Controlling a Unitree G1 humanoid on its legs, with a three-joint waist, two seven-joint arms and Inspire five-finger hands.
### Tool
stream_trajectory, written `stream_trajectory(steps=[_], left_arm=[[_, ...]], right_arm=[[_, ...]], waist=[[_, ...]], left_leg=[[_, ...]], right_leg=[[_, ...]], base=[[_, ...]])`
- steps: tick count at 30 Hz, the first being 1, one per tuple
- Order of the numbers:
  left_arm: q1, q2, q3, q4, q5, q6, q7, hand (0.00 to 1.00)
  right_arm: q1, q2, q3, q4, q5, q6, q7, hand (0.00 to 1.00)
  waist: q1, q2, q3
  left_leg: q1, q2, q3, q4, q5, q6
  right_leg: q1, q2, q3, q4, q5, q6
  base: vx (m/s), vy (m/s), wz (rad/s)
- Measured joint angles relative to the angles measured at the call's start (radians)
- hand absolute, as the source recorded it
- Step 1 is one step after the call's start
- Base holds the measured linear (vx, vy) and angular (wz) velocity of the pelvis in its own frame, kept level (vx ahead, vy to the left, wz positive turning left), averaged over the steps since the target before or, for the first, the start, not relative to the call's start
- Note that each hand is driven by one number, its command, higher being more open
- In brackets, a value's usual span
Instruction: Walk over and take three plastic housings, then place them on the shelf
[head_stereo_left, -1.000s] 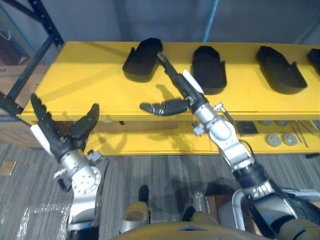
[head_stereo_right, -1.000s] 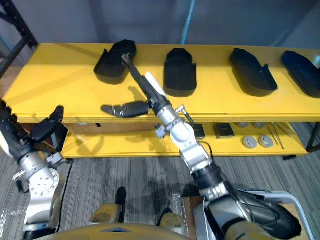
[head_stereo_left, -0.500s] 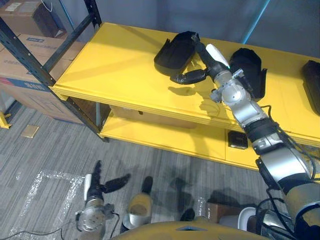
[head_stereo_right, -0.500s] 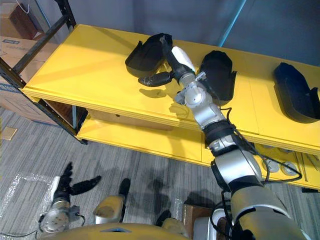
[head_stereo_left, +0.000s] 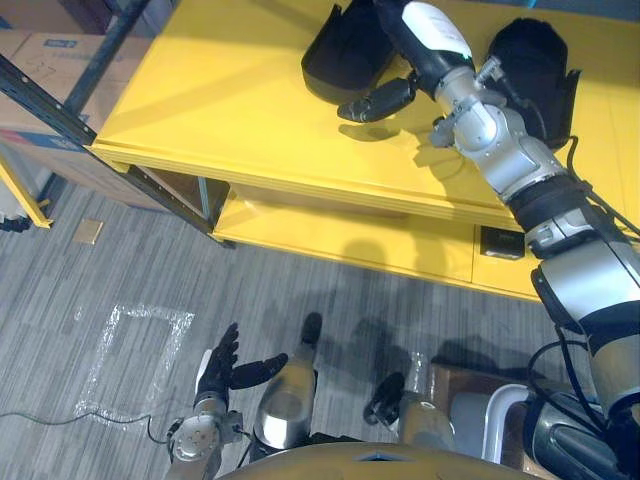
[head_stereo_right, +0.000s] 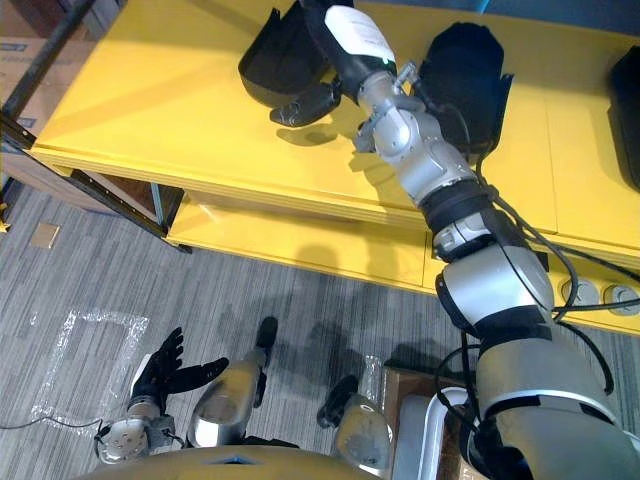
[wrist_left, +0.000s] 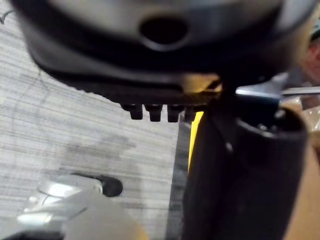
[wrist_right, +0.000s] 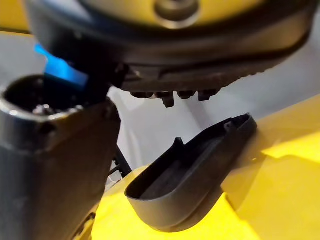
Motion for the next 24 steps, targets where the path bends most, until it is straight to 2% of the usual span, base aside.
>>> stream_trajectory(steps=[9, 15, 24], left_arm=[[-0.029, 0.007, -0.023, 0.007, -0.039, 0.011, -0.023, 1.00], [-0.032, 0.016, -0.034, 0.007, -0.074, 0.030, -0.032, 1.00], [-0.059, 0.016, -0.035, 0.014, -0.074, 0.039, -0.042, 1.00]], right_arm=[[-0.070, -0.007, 0.045, -0.028, 0.001, -0.020, 0.033, 1.00], [-0.070, -0.007, 0.093, -0.053, 0.009, -0.014, 0.098, 1.00], [-0.096, -0.007, 0.131, -0.052, 0.047, 0.070, 0.263, 1.00]], waist=[[0.001, 0.008, 0.051], [0.009, 0.007, 0.053], [0.021, 0.007, 0.063]], left_leg=[[-0.030, 0.001, -0.014, 0.025, -0.004, -0.010], [-0.036, 0.003, -0.017, 0.035, -0.010, -0.016], [-0.050, 0.004, -0.019, 0.051, -0.016, -0.016]], right_leg=[[-0.030, -0.001, -0.002, 0.042, -0.023, -0.012], [-0.030, 0.002, -0.004, 0.042, -0.026, -0.013], [-0.033, 0.008, -0.005, 0.042, -0.025, -0.013]], base=[[-0.03, -0.048, 0.03], [0.00, -0.004, 0.01], [0.00, -0.002, 0.01]])
